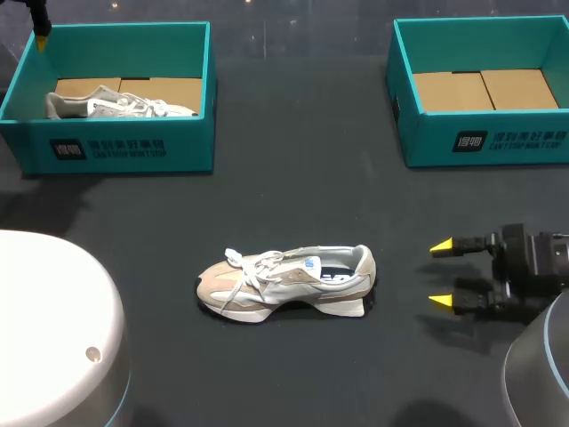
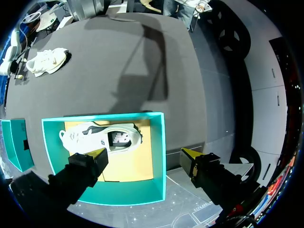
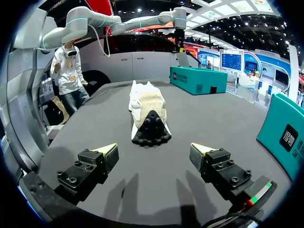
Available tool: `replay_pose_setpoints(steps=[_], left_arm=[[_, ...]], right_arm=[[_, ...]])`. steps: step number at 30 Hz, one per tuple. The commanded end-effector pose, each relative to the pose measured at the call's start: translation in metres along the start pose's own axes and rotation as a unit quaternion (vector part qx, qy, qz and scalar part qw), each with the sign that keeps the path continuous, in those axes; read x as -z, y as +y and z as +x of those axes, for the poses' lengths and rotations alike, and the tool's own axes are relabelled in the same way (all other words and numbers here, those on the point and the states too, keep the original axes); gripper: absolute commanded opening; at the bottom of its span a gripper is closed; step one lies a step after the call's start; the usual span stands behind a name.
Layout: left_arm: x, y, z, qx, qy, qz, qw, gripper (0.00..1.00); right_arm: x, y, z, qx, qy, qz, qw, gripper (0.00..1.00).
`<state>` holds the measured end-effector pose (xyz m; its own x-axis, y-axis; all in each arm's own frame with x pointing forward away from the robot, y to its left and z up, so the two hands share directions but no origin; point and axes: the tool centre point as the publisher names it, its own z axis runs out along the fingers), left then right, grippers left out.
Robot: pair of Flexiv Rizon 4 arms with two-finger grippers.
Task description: Take the shoe out of the shoebox, open the shoe tongue, remove and reinsert the insole, then place the shoe into the shoebox
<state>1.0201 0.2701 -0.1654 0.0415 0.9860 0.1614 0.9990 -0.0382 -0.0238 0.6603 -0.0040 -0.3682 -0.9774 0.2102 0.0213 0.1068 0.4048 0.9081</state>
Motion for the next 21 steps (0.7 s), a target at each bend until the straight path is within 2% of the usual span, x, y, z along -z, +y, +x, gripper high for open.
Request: replay_pose_setpoints(steps=[1,21], left_arm=[[0.000,0.000,0.000,-0.001,0.001,0.000,1.000,1.00],[0.000,0.000,0.000,-0.001,0.001,0.000,1.000,1.00]], right_arm=[[-0.016,0.001,-0.005,0.002,0.007,0.000,1.000,1.00],[-0.055,0.009,0.004,-0.004,0.003,-0.021,1.000,1.00]])
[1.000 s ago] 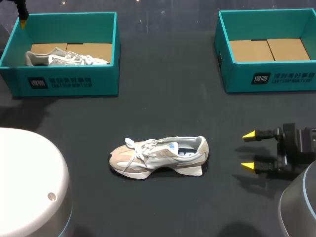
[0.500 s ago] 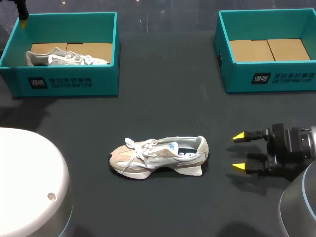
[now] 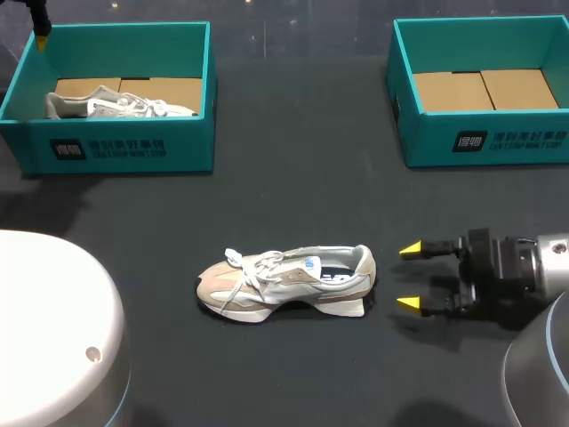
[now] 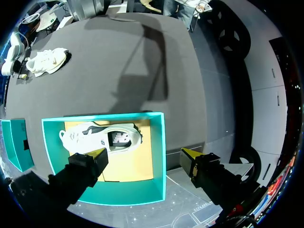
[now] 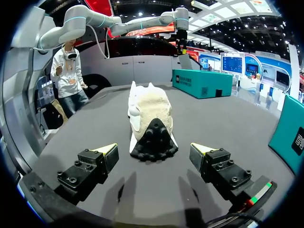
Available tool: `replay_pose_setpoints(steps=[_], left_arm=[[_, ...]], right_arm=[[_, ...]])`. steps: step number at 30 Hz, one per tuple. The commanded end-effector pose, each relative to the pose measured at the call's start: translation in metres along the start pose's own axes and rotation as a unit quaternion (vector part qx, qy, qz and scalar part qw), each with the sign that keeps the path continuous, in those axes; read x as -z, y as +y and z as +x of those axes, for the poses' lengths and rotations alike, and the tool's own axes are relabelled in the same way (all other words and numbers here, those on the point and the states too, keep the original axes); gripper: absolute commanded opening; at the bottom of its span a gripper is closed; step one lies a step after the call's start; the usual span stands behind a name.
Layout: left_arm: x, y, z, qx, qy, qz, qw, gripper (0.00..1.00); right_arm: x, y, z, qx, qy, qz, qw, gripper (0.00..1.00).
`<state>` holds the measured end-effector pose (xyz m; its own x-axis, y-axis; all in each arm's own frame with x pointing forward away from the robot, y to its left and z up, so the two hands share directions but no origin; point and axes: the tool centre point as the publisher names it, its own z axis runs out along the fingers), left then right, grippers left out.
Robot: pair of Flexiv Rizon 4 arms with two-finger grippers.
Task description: Take the shoe out of the shoebox, open the shoe tongue, remove and reinsert the insole, then place the shoe into the shoebox
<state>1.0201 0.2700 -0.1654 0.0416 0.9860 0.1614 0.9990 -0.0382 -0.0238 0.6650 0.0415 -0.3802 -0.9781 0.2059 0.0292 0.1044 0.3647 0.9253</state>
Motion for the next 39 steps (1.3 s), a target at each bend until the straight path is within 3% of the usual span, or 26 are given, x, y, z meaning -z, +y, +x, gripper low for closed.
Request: replay_pose_setpoints(steps=[1,13,39], left_arm=[[0.000,0.000,0.001,-0.001,0.001,0.000,1.000,1.00],[0.000,0.000,0.001,-0.001,0.001,0.000,1.000,1.00],[0.000,0.000,0.001,-0.001,0.001,0.000,1.000,1.00]], right_arm=[[-0.010,0.001,-0.001,-0.001,0.000,0.000,1.000,1.00],[-0.031,-0.001,-0.007,0.001,0.016,-0.011,1.000,1.00],[-0.070,0.003,0.000,0.006,0.051,-0.032,0.998,1.00]])
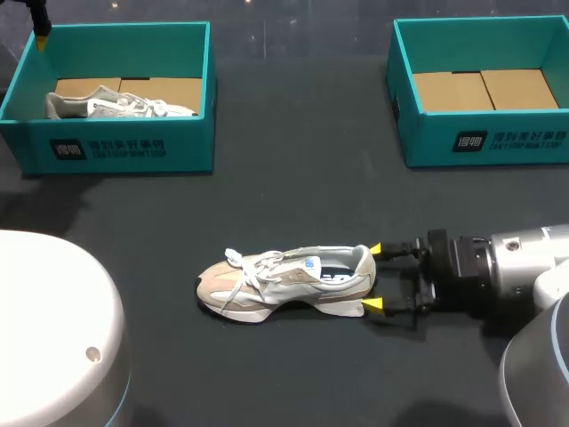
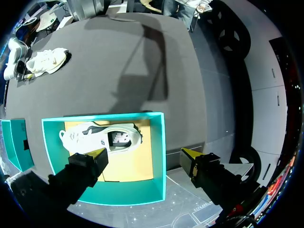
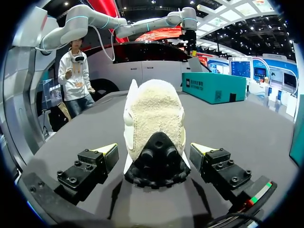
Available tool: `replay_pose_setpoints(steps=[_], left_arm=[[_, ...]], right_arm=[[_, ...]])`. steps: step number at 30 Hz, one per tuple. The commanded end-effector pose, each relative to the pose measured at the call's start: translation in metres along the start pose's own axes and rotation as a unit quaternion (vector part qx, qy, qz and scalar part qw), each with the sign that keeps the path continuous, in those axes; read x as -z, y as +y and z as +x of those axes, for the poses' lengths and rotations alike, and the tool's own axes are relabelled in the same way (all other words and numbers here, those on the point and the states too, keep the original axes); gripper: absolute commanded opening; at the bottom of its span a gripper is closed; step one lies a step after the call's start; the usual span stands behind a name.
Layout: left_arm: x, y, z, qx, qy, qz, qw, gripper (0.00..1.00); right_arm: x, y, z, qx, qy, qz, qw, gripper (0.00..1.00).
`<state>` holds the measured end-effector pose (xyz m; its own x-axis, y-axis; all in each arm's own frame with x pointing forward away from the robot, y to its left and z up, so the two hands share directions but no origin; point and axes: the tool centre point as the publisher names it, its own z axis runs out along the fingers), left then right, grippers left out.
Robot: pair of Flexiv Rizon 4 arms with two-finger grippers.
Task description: Take the shoe out of the shoebox, open the shoe tongue, remove and reinsert the insole, then place the shoe into the shoebox
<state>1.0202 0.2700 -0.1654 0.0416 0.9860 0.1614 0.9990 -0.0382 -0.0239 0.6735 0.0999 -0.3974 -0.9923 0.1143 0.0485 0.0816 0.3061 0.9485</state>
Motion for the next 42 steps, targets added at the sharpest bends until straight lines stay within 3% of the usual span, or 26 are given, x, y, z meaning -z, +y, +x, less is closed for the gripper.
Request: replay_pose_setpoints(steps=[1,38,39,40,42], left_arm=[[0.000,0.000,0.001,-0.001,0.001,0.000,1.000,1.00],[0.000,0.000,0.001,-0.001,0.001,0.000,1.000,1.00],[0.000,0.000,0.001,-0.001,0.001,0.000,1.000,1.00],[0.000,0.000,0.001,-0.001,0.001,0.000,1.000,1.00],[0.000,0.000,0.001,-0.001,0.001,0.000,1.000,1.00]], right_arm=[[-0.010,-0.004,-0.004,-0.002,0.005,0.000,1.000,1.00],[-0.048,-0.004,-0.009,0.003,0.042,-0.009,0.999,1.00],[-0.049,-0.003,-0.009,0.004,0.042,-0.009,0.999,0.80],[-0.049,-0.003,-0.009,0.005,0.041,-0.009,0.999,0.44],[-0.048,-0.003,-0.009,0.007,0.040,-0.008,0.999,0.00]])
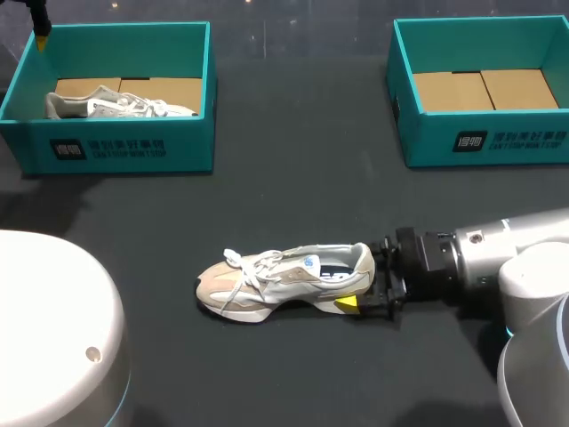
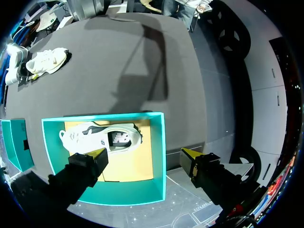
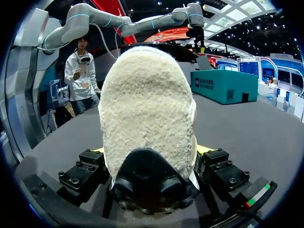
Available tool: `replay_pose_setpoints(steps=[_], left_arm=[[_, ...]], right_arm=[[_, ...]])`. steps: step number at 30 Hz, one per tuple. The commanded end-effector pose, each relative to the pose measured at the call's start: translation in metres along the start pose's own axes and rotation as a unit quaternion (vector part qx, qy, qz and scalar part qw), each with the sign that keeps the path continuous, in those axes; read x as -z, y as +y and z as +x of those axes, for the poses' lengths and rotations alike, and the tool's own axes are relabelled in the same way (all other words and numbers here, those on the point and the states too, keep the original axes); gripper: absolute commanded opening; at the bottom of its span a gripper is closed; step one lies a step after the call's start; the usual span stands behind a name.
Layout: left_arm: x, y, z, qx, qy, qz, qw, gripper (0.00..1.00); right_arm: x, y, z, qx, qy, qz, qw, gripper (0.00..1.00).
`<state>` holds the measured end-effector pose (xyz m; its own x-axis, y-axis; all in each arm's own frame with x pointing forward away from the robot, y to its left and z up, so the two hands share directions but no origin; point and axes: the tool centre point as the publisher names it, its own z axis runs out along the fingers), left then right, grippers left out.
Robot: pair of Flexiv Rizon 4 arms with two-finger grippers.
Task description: Take the shoe out of the shoebox, open the shoe tongue, remove and reinsert the insole, then place the shoe into the shoebox
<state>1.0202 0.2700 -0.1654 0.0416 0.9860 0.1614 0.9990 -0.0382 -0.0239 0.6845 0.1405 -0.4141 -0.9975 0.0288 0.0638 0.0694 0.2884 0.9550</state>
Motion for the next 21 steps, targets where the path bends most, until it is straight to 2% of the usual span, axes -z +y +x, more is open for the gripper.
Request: replay_pose_setpoints(steps=[1,11,21], left_arm=[[0.000,0.000,0.001,-0.001,0.001,0.000,1.000,1.00],[0.000,0.000,0.001,-0.001,0.001,0.000,1.000,1.00],[0.000,0.000,0.001,-0.001,0.001,0.000,1.000,1.00]], right_arm=[[-0.002,0.000,-0.002,0.002,-0.005,0.002,1.000,0.00],[0.011,-0.001,-0.006,0.006,-0.010,0.009,1.000,0.00],[0.013,0.000,-0.007,0.009,0.002,0.012,1.000,0.00]])
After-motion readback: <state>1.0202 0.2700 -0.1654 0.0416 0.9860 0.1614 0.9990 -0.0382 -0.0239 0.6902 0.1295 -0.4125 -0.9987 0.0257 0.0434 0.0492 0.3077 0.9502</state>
